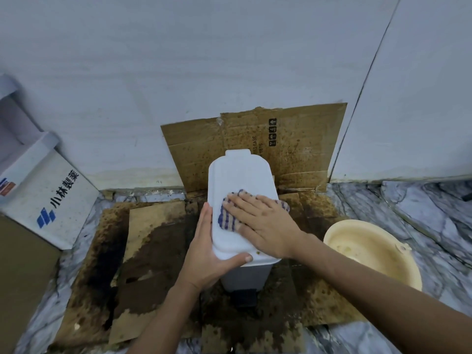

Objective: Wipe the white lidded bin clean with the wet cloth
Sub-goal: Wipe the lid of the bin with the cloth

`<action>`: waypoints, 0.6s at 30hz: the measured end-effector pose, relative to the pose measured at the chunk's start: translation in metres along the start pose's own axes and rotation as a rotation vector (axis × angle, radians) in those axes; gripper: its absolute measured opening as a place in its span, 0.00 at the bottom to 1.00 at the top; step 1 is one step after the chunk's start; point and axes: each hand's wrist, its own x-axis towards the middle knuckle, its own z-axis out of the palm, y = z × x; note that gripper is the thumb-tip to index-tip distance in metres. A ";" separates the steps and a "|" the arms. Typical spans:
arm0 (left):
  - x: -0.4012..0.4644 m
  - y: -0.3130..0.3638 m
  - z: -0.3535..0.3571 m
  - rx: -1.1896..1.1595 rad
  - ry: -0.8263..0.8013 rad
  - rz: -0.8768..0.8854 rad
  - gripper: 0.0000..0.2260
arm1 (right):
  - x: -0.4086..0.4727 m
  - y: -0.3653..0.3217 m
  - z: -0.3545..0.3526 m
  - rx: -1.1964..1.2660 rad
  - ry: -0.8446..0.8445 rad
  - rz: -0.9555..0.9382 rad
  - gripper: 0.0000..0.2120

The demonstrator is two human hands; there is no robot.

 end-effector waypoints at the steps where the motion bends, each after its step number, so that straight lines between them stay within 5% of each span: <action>1: 0.001 -0.001 0.001 0.016 -0.003 0.004 0.64 | -0.011 0.000 0.001 -0.001 -0.007 -0.041 0.29; 10: 0.001 0.004 -0.004 0.072 -0.047 0.025 0.65 | -0.059 0.021 0.004 0.019 -0.016 -0.170 0.26; 18: 0.001 0.002 -0.004 0.107 -0.049 0.044 0.65 | -0.063 -0.004 0.016 0.045 0.096 -0.054 0.27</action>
